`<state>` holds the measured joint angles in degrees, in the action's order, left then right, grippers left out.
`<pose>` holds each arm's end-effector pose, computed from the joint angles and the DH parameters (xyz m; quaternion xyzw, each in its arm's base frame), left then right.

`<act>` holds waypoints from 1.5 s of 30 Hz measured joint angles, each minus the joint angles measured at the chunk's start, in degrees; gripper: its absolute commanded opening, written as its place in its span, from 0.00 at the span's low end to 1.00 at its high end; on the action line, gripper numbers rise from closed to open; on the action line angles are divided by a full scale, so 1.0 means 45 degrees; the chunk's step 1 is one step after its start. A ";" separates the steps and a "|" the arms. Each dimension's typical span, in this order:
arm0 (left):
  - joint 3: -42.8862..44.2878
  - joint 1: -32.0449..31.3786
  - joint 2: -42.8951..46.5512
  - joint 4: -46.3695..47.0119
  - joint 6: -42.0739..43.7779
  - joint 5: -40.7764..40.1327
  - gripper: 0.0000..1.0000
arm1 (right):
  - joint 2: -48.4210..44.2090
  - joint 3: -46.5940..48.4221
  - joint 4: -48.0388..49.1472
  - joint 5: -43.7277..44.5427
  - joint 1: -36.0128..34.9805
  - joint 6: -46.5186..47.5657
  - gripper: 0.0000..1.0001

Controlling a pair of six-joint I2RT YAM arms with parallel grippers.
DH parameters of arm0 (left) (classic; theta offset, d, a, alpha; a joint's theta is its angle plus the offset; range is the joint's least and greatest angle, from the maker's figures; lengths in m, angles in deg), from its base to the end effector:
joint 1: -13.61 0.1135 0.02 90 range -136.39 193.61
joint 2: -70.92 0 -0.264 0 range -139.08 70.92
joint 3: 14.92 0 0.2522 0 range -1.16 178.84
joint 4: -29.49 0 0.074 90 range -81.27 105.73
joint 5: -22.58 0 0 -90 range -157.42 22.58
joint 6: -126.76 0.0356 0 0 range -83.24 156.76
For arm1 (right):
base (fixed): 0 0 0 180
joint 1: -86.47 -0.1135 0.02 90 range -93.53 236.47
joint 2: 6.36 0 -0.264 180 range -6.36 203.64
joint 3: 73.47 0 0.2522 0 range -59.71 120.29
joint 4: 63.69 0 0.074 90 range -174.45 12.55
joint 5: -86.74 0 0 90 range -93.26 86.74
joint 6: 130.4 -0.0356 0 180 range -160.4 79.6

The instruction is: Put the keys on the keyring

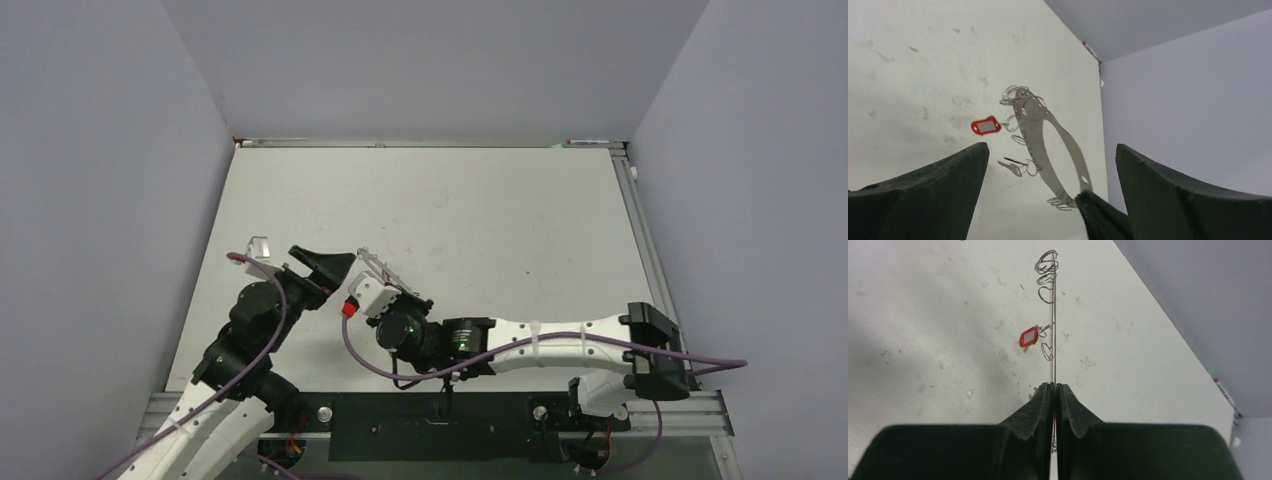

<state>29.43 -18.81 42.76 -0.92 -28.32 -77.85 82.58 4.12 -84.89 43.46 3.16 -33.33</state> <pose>0.1175 -0.0670 0.2816 -0.2745 0.7385 -0.4125 0.4572 0.0660 0.3400 0.2749 -0.4368 0.7026 -0.0012 0.5618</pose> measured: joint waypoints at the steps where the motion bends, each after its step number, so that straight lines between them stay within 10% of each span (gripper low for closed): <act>1: 0.0117 0.0053 0.0529 -0.0282 0.0379 -0.0316 0.96 | -0.0466 0.0117 -0.0350 -0.0413 0.0141 -0.0267 0.05; 18: 0.2331 0.0136 0.4566 -0.3036 1.0059 -0.1613 0.96 | -0.2594 0.3881 -0.6567 -1.1157 0.4459 -0.4328 0.05; 32: 0.1185 0.0136 0.5328 -0.3512 1.1278 -0.0976 0.96 | -0.1656 0.1758 -0.5285 -1.6344 0.4804 -0.6407 0.05; 45: 0.1185 0.0151 0.5100 -0.3614 1.1268 -0.0738 0.96 | 0.0423 -0.1690 -0.1749 -1.8700 0.8174 -0.7174 0.05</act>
<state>34.76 -18.14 65.71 -17.18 22.39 -81.18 84.49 -3.49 -92.76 -40.69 39.95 -65.61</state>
